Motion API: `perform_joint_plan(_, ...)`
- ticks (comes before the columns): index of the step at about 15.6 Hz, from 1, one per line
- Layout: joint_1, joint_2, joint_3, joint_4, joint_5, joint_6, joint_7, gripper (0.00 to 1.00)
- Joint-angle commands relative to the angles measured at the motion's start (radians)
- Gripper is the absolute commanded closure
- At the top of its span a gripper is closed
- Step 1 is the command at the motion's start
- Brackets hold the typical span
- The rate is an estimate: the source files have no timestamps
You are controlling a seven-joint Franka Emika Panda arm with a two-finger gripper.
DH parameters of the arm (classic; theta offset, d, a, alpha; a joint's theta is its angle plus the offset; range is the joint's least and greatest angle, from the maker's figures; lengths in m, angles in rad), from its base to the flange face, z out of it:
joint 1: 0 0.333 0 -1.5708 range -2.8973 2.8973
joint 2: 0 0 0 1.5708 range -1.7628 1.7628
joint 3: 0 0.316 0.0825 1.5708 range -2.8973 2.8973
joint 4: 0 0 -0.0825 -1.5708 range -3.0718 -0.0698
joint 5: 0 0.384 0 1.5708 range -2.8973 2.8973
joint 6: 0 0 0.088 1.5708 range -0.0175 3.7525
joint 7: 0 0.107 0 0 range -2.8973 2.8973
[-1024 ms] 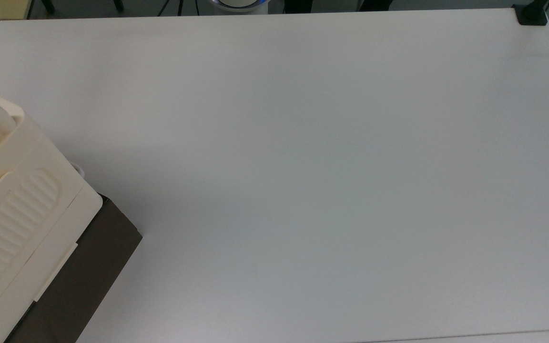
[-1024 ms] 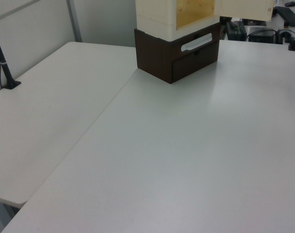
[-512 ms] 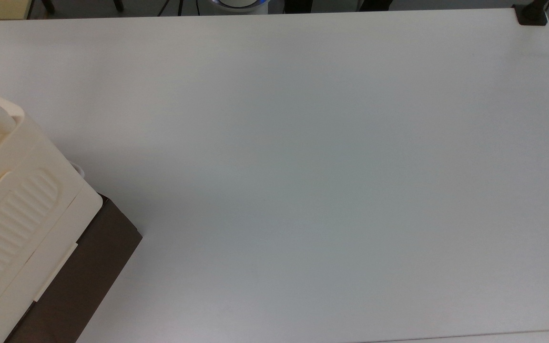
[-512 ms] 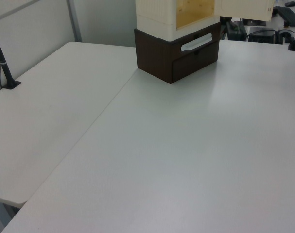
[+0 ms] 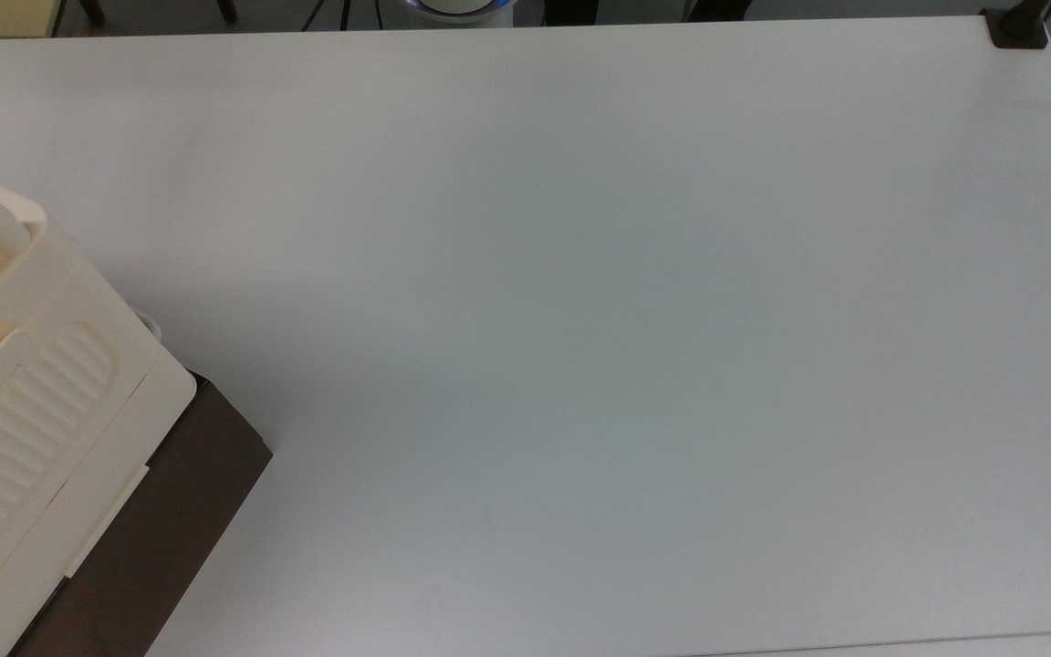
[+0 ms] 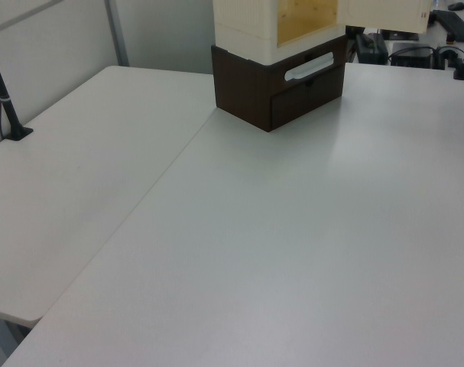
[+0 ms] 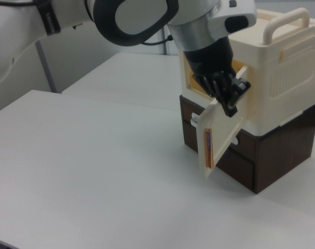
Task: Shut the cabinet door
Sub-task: 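Push the open door with the gripper, swinging it shut against the cabinet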
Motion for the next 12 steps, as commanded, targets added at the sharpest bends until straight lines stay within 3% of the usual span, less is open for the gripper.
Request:
perform_joint_plan(1, 0.038, -0.014, 0.027, -0.022, 0.092, 0.018, -0.012, 1.00)
perform_joint_plan(3, 0.061, 0.018, 0.064, -0.013, 0.146, 0.041, 0.066, 1.00)
perform_joint_plan(6, 0.079, 0.029, 0.099, -0.022, 0.143, 0.178, 0.219, 1.00)
perform_joint_plan(12, 0.099, 0.062, 0.105, -0.021, 0.145, 0.252, 0.226, 1.00)
